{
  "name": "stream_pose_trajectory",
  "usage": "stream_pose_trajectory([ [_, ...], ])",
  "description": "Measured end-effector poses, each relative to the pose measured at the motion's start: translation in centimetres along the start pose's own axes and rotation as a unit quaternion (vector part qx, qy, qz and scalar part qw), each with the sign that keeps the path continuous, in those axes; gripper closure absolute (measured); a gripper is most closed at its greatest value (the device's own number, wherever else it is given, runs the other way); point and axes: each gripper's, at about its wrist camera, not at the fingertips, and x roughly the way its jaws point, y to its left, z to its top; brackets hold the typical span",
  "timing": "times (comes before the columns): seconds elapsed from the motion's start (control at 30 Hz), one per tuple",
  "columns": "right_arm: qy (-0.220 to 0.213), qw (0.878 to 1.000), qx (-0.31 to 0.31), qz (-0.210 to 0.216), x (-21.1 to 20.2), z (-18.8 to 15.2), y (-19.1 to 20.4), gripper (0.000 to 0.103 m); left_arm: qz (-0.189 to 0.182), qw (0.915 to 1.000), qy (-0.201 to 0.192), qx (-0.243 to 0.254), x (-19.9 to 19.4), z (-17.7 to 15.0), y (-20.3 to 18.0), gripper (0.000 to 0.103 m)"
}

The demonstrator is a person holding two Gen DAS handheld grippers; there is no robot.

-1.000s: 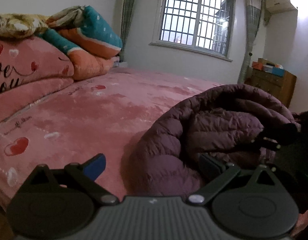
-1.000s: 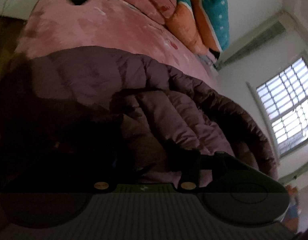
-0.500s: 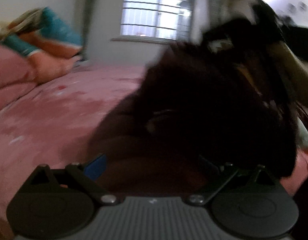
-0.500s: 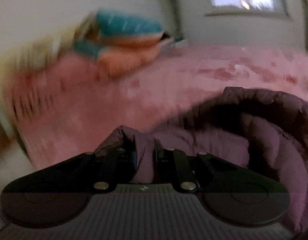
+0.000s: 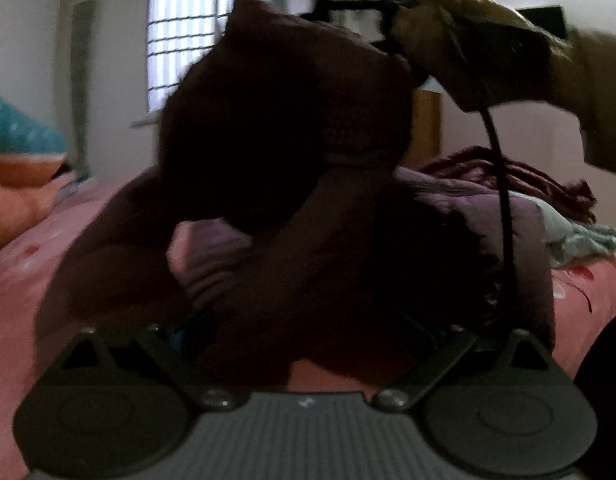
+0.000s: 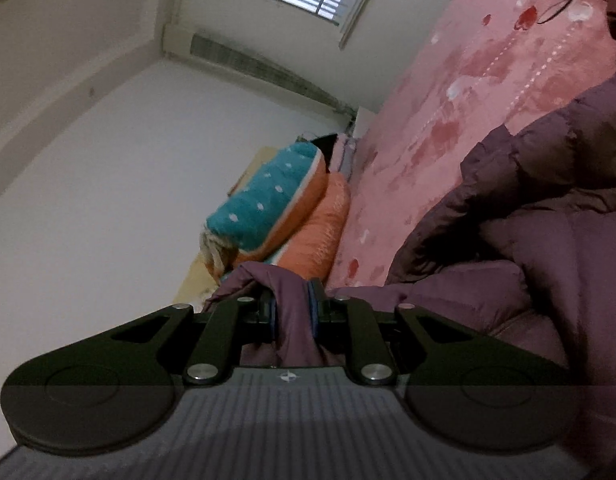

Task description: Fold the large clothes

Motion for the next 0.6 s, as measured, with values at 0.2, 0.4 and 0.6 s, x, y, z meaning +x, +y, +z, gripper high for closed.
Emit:
stream_pose_trajectory([
  [0.2,-0.002,1.000,-0.002,0.006,-1.5,0.1,0.3,0.084,0.026,0.9954,-0.023,0.090,4.2,0.7,-2.1,0.012],
  [0.4,-0.016,1.000,0.006,0.014,-2.5,-0.1,-0.1,0.084,0.031,0.9952,-0.005,0.093,6.2,1.3,-1.0,0.074],
  [0.6,-0.045,0.998,0.029,0.029,-4.3,-0.3,-0.5,0.085,0.077,0.9954,-0.029,0.048,3.7,3.3,1.1,0.095],
])
